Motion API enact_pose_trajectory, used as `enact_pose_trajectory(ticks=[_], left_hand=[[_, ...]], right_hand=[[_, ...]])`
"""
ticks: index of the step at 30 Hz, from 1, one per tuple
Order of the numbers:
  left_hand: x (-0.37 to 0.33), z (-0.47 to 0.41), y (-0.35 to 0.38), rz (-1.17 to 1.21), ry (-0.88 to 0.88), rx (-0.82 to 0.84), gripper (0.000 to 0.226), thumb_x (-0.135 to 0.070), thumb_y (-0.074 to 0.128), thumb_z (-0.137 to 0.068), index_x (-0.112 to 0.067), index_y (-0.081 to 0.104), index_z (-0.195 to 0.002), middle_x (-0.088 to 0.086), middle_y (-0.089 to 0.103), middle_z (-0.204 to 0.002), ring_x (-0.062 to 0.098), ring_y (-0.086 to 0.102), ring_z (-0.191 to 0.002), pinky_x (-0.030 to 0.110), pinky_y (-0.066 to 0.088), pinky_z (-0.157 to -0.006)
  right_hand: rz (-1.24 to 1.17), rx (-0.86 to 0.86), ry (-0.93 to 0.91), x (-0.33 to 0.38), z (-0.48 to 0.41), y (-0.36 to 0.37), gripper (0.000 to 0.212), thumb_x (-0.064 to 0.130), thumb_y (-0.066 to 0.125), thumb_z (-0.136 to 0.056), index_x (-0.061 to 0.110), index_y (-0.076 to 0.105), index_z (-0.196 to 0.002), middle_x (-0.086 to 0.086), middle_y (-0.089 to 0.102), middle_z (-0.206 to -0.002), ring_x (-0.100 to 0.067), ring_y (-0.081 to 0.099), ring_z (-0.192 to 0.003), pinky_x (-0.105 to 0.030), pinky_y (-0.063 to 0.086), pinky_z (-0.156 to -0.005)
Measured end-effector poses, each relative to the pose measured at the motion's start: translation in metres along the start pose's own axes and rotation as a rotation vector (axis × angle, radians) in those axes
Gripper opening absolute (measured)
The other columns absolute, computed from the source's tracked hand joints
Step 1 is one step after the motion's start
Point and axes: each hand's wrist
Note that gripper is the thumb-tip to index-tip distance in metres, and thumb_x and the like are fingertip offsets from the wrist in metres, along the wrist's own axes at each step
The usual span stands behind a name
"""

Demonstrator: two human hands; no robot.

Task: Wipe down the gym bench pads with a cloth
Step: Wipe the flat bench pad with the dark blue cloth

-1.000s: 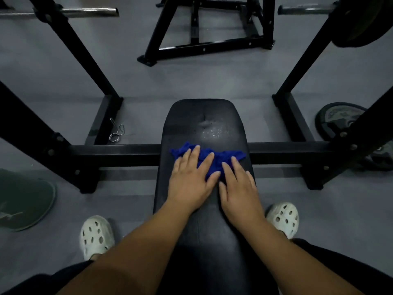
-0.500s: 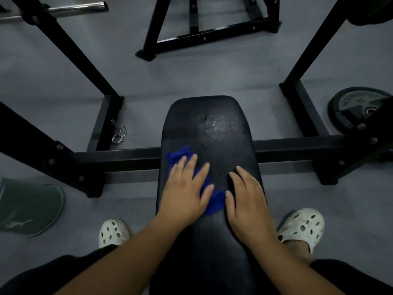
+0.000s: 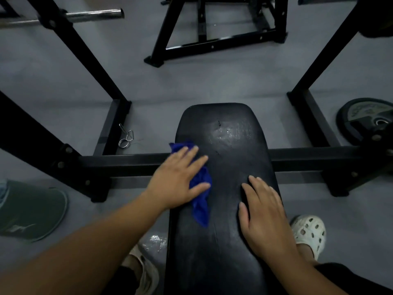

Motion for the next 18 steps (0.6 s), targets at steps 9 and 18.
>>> enact_pose_trajectory(ticks=[9, 18], left_hand=[[-0.032, -0.016, 0.012, 0.134, 0.119, -0.04, 0.076, -0.066, 0.037, -0.093, -0.03, 0.02, -0.158, 0.005, 0.023, -0.165, 0.027, 0.017, -0.152, 0.045, 0.018, -0.123], [-0.071, -0.006, -0.018, 0.649, 0.066, -0.024, 0.09, -0.04, 0.055, -0.092, -0.034, -0.008, -0.156, -0.013, -0.006, -0.166, -0.004, -0.004, -0.15, 0.02, 0.005, -0.122]], right_hand=[[-0.016, -0.007, -0.012, -0.002, -0.002, 0.003, 0.05, 0.034, 0.04, -0.092, 0.01, 0.057, -0.133, -0.008, 0.046, -0.147, -0.024, 0.039, -0.14, -0.043, 0.027, -0.117], [-0.335, 0.01, 0.19, 0.008, -0.018, -0.023, 0.045, 0.018, 0.049, -0.097, 0.017, 0.047, -0.142, 0.004, 0.046, -0.147, -0.013, 0.042, -0.135, -0.027, 0.032, -0.109]])
Point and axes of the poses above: each hand's wrist, its own z-axis away from the middle knuckle, its own y-axis out of the palm, x = y × z
